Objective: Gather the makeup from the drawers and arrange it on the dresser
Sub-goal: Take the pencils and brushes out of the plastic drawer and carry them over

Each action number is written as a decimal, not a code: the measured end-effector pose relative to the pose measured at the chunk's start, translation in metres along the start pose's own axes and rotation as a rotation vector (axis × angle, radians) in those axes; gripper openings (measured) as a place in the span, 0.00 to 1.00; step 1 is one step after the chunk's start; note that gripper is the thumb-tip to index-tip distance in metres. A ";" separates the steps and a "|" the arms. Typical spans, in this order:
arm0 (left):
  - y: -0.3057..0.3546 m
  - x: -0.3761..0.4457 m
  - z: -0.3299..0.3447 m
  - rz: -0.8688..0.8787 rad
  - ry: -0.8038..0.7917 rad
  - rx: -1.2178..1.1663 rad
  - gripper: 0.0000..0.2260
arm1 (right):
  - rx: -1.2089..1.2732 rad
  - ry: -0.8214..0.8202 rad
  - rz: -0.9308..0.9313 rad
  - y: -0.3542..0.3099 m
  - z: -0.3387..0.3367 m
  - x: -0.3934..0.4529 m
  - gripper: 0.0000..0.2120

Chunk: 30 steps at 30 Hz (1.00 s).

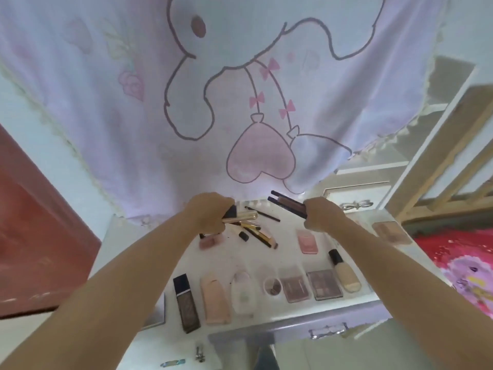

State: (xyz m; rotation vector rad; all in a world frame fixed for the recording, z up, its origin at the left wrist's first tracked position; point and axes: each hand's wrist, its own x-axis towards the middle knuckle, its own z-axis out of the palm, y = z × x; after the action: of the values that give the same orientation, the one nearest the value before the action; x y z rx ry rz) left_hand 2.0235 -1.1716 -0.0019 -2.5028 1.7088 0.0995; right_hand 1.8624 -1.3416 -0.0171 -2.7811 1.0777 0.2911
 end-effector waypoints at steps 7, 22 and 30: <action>-0.032 0.101 0.070 -0.167 -0.154 -0.264 0.08 | 0.068 -0.235 -0.015 -0.003 0.065 0.132 0.13; -0.050 0.180 0.145 -0.096 -0.420 -0.317 0.11 | 0.227 -0.300 -0.148 -0.030 0.126 0.200 0.16; -0.045 0.182 0.158 -0.033 -0.329 -0.315 0.22 | 0.258 -0.228 -0.238 -0.024 0.131 0.189 0.28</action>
State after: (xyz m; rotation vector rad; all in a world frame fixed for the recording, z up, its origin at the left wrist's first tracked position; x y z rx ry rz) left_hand 2.1332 -1.3032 -0.1775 -2.5334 1.6178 0.7875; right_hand 1.9991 -1.4201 -0.1865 -2.5367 0.6724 0.3966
